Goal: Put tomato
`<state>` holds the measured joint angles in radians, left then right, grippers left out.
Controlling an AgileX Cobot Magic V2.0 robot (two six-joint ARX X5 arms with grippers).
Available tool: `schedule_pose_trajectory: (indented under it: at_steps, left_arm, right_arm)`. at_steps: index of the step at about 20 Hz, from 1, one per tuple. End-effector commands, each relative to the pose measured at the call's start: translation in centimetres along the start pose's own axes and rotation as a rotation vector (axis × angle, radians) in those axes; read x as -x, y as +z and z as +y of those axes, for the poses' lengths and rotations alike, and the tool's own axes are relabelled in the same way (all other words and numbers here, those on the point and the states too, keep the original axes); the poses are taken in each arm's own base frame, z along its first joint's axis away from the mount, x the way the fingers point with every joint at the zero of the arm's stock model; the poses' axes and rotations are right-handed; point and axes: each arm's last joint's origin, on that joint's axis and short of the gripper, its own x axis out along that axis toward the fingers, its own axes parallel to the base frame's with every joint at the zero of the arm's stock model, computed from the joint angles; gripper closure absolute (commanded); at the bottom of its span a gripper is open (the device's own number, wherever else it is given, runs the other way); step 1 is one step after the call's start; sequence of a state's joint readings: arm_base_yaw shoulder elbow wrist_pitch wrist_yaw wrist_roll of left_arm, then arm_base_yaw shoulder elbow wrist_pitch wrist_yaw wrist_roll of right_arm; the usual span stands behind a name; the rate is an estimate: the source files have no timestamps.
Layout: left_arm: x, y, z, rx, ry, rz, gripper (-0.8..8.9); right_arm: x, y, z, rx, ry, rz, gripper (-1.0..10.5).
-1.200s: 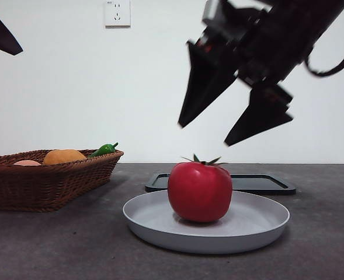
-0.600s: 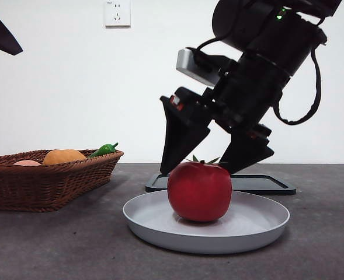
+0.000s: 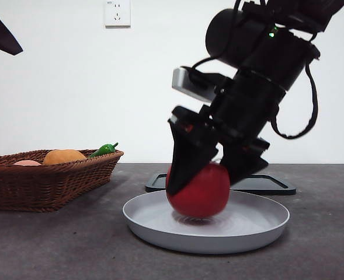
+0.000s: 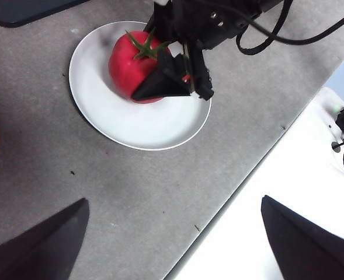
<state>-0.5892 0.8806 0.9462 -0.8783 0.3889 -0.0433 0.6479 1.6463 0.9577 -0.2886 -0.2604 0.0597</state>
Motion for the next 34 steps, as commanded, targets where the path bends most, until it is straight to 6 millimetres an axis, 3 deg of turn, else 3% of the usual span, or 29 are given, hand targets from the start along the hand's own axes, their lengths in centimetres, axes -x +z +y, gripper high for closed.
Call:
schedule_pose_trajectory:
  at_steps: [1, 5, 10, 15, 21, 26, 30, 34]
  left_arm:
    - [0.1, 0.4, -0.1, -0.010, -0.004, -0.016, 3.50]
    - [0.1, 0.4, -0.1, -0.010, -0.004, -0.016, 3.50]
    - [0.1, 0.4, -0.1, -0.010, -0.004, -0.016, 3.50]
    - [0.1, 0.4, -0.1, -0.010, -0.004, -0.016, 3.50]
    - [0.1, 0.4, -0.1, -0.009, -0.004, -0.015, 3.50]
    - [0.1, 0.4, -0.1, -0.008, -0.004, -0.015, 3.50]
    - [0.1, 0.4, -0.1, -0.008, -0.004, -0.015, 3.50]
    - [0.1, 0.4, -0.1, -0.009, -0.004, -0.015, 3.50]
  right_arm:
    - [1.9, 2.1, 0.9, 0.024, 0.005, -0.095, 8.1]
    - [5.2, 5.7, 0.3, 0.023, -0.115, -0.238, 8.1]
    - [7.0, 9.5, -3.3, -0.011, -0.209, -0.379, 8.1]
    - [3.5, 11.9, -8.0, -0.075, -0.258, -0.349, 8.1]
    - [-1.4, 11.5, -11.5, -0.100, -0.279, -0.267, 8.1]
    - [-3.3, 10.4, -13.3, -0.130, -0.294, -0.223, 8.1]
    - [-3.7, 10.1, -13.7, -0.139, -0.295, -0.203, 8.1]
    - [-3.7, 10.0, -13.6, -0.143, -0.293, -0.193, 5.4]
